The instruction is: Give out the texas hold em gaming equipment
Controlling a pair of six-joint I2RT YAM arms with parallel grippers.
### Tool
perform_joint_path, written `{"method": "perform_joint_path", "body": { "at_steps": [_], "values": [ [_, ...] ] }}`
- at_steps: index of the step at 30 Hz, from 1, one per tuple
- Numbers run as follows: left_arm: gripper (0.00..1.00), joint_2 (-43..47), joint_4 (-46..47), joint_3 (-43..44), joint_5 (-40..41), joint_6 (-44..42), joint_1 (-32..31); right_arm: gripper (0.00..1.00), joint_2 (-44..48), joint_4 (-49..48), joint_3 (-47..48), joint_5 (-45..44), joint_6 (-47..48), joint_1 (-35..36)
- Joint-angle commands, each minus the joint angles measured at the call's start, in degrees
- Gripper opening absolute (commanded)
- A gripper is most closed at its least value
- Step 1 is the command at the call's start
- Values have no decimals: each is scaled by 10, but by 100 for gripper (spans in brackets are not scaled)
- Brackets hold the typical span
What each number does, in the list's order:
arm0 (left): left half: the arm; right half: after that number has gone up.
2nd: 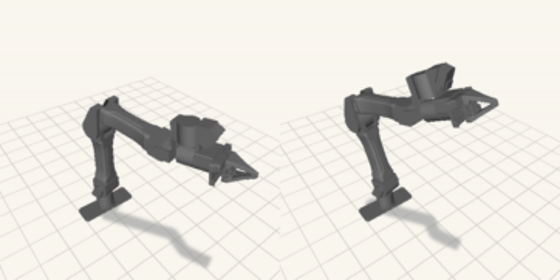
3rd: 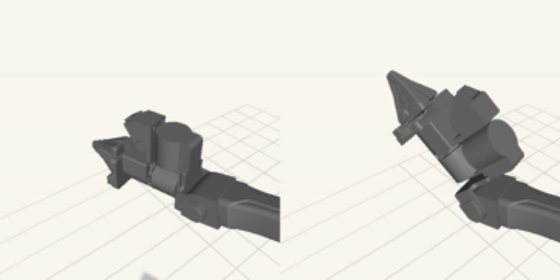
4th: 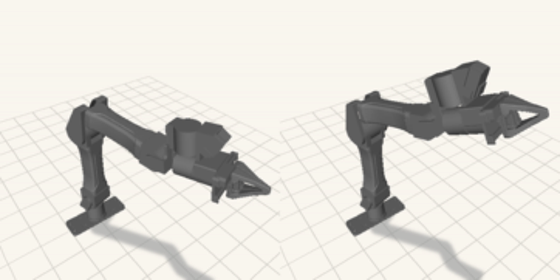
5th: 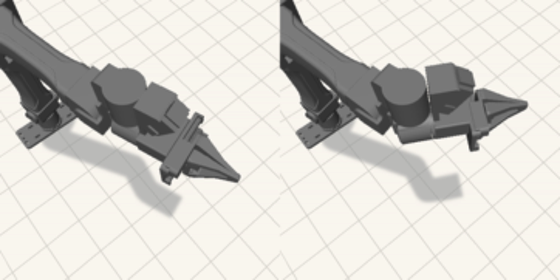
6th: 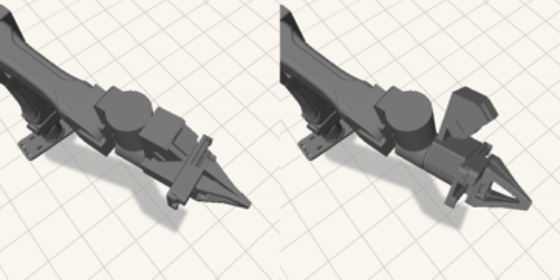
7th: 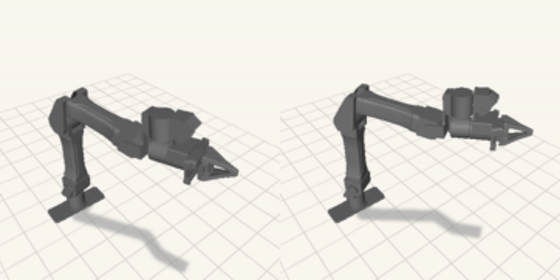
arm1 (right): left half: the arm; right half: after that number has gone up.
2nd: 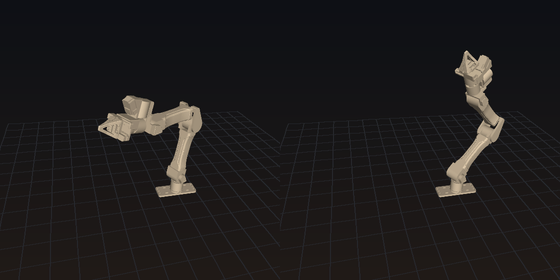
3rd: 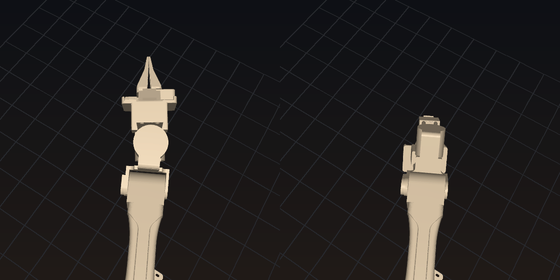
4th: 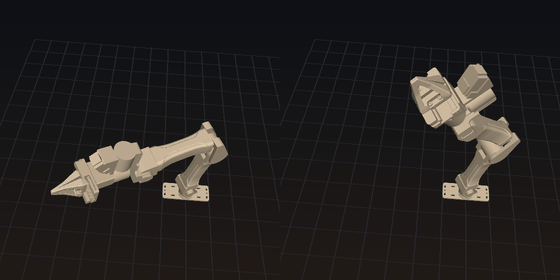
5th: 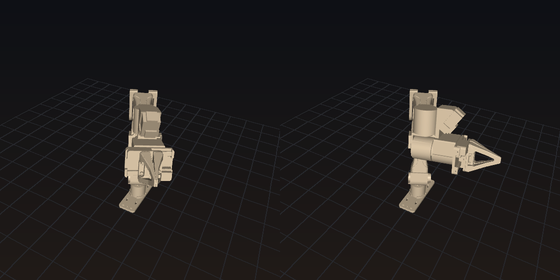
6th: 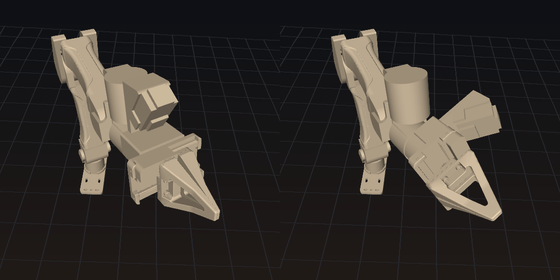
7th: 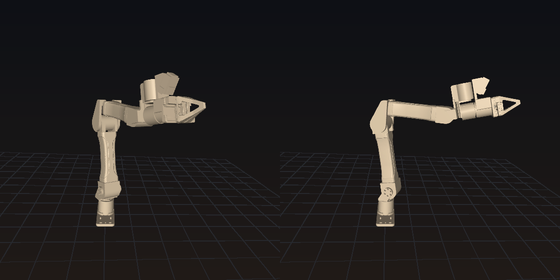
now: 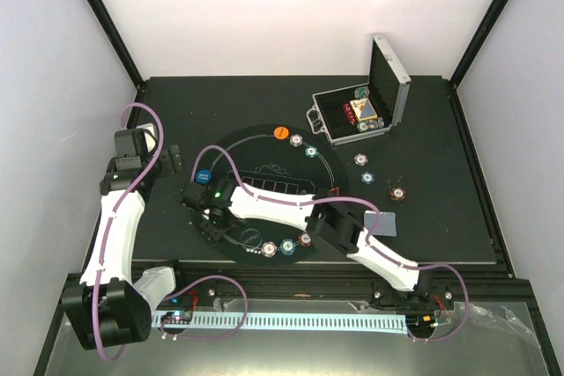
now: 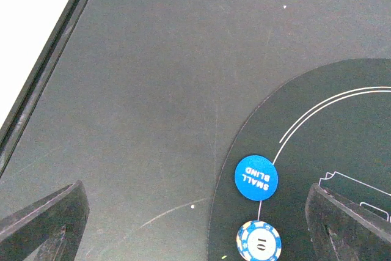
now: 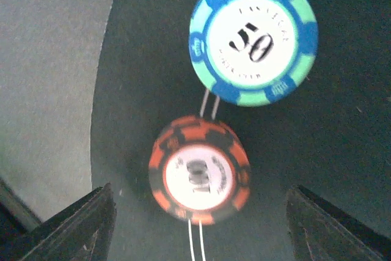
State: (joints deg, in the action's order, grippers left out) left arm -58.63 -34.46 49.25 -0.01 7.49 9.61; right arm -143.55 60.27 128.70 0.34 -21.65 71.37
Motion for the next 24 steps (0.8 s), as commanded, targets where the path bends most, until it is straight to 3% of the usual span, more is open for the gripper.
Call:
{"method": "perform_joint_path", "body": {
  "at_steps": [1,6,10,18,24],
  "values": [
    [99,6,-3,15,-1,-4,-4,79,103,-25,-42,5,37,-3],
    [99,10,-1,13,-3,-5,-4,87,251,-59,-161,-8,47,-23],
    [99,12,0,13,-5,-5,-4,89,379,-83,-309,-30,19,-91],
    [99,10,1,13,-14,-6,-4,91,606,-103,-620,-105,-40,-381],
    [99,10,1,12,-16,-6,-5,91,666,-142,-757,-104,-29,-603]
  ]
}}
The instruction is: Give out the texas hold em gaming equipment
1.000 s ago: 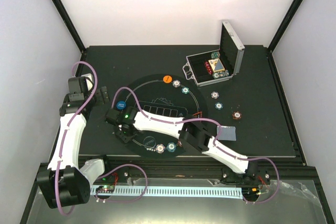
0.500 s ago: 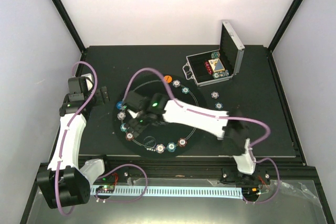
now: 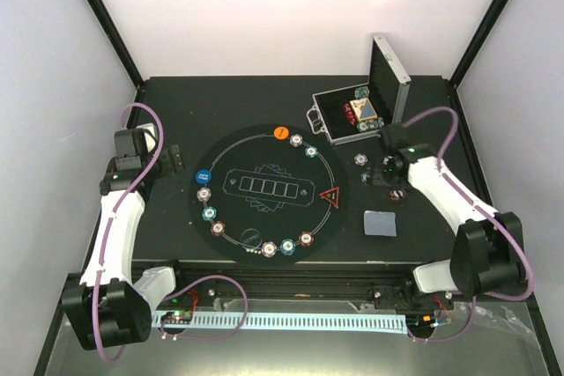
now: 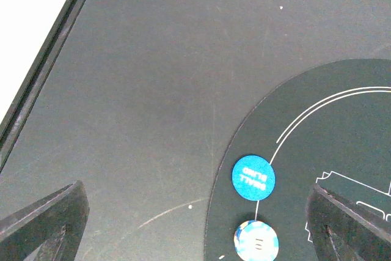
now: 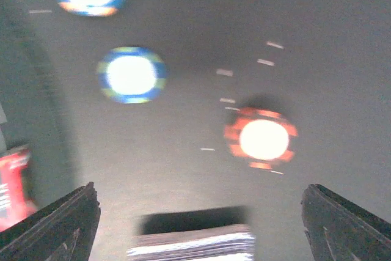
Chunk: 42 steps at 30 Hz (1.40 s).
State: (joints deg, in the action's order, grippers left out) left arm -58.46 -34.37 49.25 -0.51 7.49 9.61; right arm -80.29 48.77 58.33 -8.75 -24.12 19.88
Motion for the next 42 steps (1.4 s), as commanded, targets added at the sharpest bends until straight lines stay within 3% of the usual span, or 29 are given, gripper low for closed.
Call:
{"method": "perform_joint_path", "body": {
  "at_steps": [1,5,24,42],
  "values": [
    [99,8,0,11,-12,-7,-5,91,34,-35,-67,-6,-3,-114],
    [99,8,0,11,-13,-6,-5,91,8,-62,-98,29,6,-172],
    [99,7,0,11,-16,-7,-6,79,-124,-85,-70,13,19,-160],
    [99,10,0,12,-18,-6,-5,54,-161,-94,-74,26,20,-155]
  ]
}}
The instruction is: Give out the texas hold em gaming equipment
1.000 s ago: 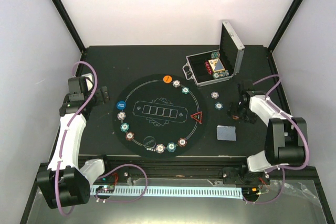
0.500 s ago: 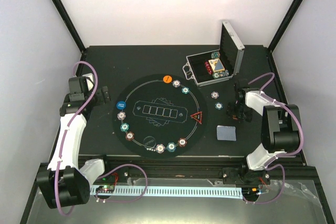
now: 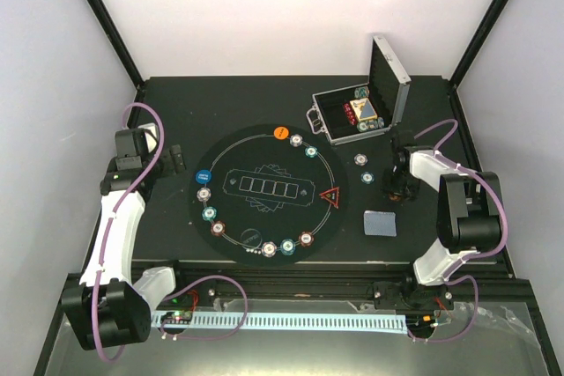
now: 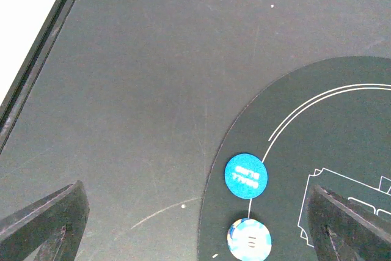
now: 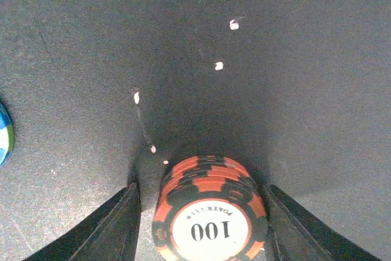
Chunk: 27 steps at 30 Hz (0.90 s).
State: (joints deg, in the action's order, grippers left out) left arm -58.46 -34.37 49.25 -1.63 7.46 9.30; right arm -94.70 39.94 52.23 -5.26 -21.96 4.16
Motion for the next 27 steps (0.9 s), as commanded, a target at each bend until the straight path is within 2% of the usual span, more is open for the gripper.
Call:
{"method": "perform_joint_path", "body": {
  "at_steps": [1,13,20,27],
  "values": [
    [99,11,0,13,-7,-6,-2,53,-17,-6,-14,-8,-2,2],
    [99,13,0,11,-5,-6,-2,36,-5,-3,-10,-7,3,6],
    [99,15,0,11,-2,-6,-2,35,27,36,36,-12,3,36],
    [99,14,0,11,-3,-5,-2,35,6,54,87,-12,-11,104]
  ]
}}
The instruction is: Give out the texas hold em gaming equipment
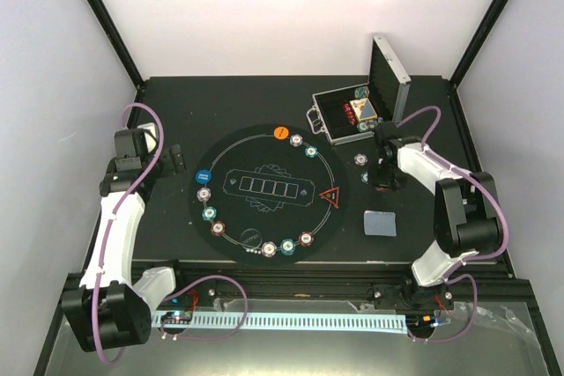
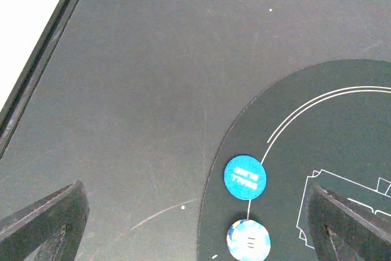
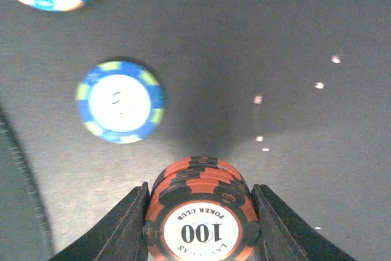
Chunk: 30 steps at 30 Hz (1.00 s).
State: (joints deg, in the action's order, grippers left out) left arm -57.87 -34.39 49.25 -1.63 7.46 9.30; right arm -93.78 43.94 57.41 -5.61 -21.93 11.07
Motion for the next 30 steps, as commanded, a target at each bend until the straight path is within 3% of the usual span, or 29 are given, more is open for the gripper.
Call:
{"method": "perform_joint_path", "body": {
  "at_steps": [1,16,30],
  "values": [
    [99,8,0,11,-4,-5,-2,35,-15,15,49,-8,-12,49],
    [99,7,0,9,0,-6,-2,35,-249,62,334,8,12,153],
    [99,4,0,9,0,-6,-2,36,-323,78,406,17,33,178]
  ]
}}
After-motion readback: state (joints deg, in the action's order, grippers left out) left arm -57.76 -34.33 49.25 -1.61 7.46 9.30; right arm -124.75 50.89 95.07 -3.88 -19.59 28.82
